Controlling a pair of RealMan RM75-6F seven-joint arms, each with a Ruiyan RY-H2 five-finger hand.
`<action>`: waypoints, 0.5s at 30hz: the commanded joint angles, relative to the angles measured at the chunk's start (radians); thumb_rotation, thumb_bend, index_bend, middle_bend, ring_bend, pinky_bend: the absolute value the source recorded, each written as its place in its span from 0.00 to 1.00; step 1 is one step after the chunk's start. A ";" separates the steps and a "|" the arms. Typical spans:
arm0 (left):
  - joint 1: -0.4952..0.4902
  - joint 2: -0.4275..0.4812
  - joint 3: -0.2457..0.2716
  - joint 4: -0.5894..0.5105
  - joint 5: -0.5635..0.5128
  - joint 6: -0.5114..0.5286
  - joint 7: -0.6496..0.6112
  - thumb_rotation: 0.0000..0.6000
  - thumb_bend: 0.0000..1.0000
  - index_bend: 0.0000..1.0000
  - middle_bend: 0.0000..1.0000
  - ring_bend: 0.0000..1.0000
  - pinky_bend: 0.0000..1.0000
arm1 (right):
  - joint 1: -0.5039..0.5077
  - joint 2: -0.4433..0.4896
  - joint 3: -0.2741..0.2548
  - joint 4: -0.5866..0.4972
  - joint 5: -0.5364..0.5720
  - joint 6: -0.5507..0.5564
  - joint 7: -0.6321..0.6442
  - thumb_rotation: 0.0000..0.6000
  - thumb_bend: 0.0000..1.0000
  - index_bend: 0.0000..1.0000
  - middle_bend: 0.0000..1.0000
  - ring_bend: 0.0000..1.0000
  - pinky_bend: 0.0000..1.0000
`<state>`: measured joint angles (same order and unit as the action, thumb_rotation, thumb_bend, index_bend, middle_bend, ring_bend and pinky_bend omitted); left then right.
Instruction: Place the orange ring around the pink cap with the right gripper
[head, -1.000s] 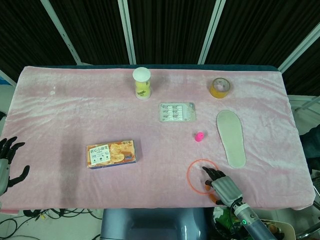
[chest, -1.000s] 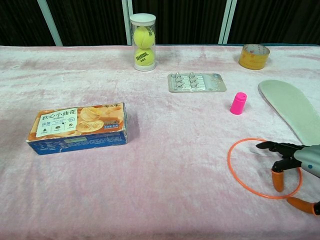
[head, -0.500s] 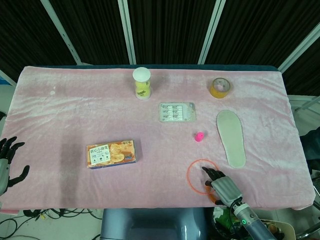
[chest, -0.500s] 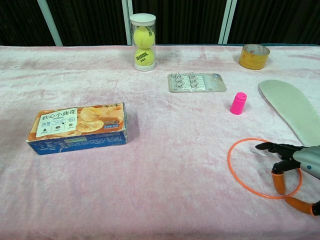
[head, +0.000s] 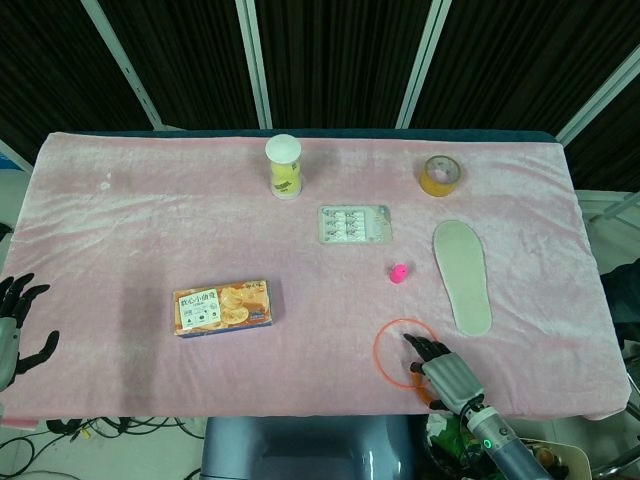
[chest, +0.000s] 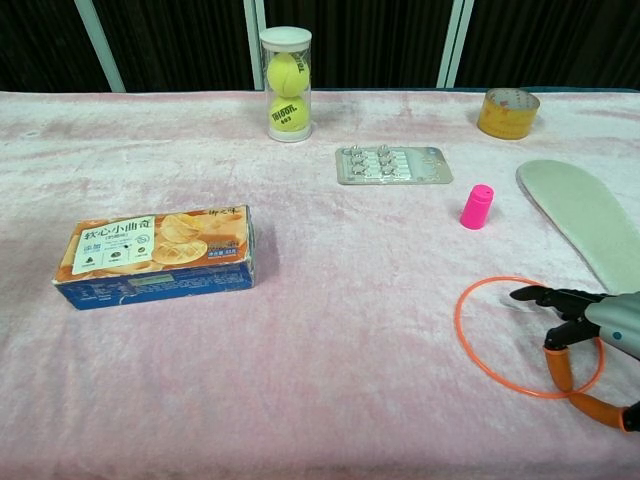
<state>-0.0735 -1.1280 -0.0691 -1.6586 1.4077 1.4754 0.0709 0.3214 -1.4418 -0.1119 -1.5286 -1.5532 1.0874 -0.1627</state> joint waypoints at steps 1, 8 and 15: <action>0.000 0.000 0.000 0.000 0.000 0.000 0.000 1.00 0.33 0.19 0.07 0.00 0.00 | 0.000 -0.001 0.000 0.001 0.001 -0.001 -0.001 1.00 0.35 0.57 0.00 0.07 0.16; 0.000 0.000 0.000 0.000 0.000 0.000 0.000 1.00 0.33 0.19 0.07 0.00 0.00 | 0.002 -0.007 0.002 0.006 0.005 -0.006 -0.001 1.00 0.35 0.57 0.00 0.07 0.16; 0.000 0.000 0.000 0.000 0.000 0.000 0.000 1.00 0.33 0.19 0.07 0.00 0.00 | 0.002 -0.009 0.003 0.008 0.006 -0.006 -0.002 1.00 0.35 0.57 0.00 0.07 0.16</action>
<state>-0.0734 -1.1281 -0.0692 -1.6585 1.4074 1.4755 0.0707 0.3238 -1.4511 -0.1089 -1.5206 -1.5474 1.0816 -0.1643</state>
